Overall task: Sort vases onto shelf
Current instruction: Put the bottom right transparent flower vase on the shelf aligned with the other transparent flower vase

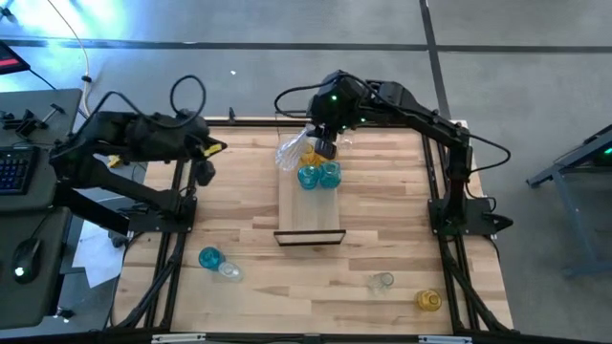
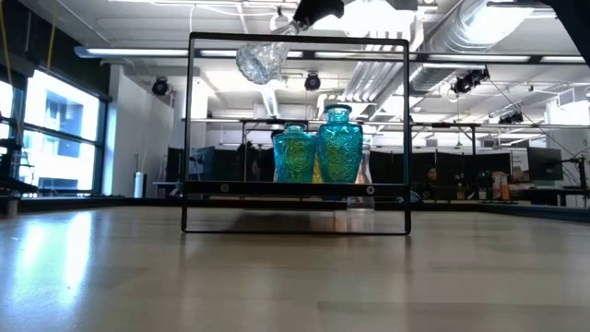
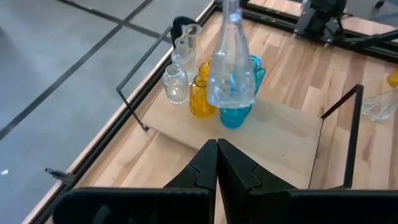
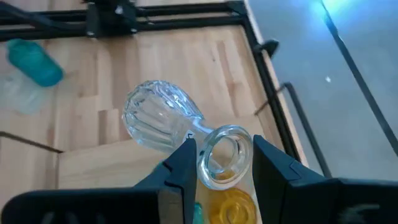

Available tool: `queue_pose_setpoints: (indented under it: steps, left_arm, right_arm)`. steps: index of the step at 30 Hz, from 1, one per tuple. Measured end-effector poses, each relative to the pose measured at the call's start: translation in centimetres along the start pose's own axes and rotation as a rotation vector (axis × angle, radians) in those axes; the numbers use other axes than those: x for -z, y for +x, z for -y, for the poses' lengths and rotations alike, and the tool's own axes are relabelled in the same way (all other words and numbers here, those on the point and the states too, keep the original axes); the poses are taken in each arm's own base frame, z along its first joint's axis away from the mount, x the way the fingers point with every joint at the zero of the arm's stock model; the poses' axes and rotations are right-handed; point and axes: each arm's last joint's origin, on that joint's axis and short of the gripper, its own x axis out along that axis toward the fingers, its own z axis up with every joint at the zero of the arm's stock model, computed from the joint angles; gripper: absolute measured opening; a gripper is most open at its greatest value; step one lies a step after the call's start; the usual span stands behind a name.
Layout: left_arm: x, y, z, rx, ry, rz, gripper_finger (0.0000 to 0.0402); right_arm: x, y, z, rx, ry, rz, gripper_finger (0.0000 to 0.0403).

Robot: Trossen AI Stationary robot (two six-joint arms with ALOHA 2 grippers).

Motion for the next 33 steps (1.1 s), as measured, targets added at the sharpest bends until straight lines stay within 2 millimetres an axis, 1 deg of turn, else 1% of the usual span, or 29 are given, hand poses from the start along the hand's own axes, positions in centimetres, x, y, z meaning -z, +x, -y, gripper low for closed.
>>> queue_pose_setpoints:
  steps: [3, 7, 13, 22, 28, 33]
  left_arm:
    - [-0.2, 0.7, 0.4, -0.022, -0.024, -0.013, 0.0001]
    - [-0.3, 1.1, 0.6, -0.031, -0.057, -0.021, 0.0001]
    - [-0.4, 1.1, 0.6, -0.033, -0.113, -0.022, 0.0001]
    - [-0.4, 1.1, 0.6, -0.052, -0.121, -0.013, 0.0001]
    - [-0.4, 1.1, 0.5, -0.063, -0.121, -0.009, 0.0001]
    - [-0.4, 1.1, 0.5, -0.068, -0.126, -0.006, 0.0001]
  right_arm:
    - [-0.1, 0.7, -0.5, -0.052, -0.05, 0.001, 0.0092]
    - [0.0, 1.9, -1.6, -0.086, -0.132, -0.031, 0.0092]
    - [0.4, 4.6, -4.0, -0.139, -0.254, -0.113, 0.0092]
    - [0.6, 7.8, -7.3, -0.178, -0.397, -0.145, 0.0092]
    - [1.1, 9.5, -8.4, -0.127, -0.475, -0.196, 0.0082]
    - [1.3, 10.1, -8.6, -0.125, -0.492, -0.216, 0.005]
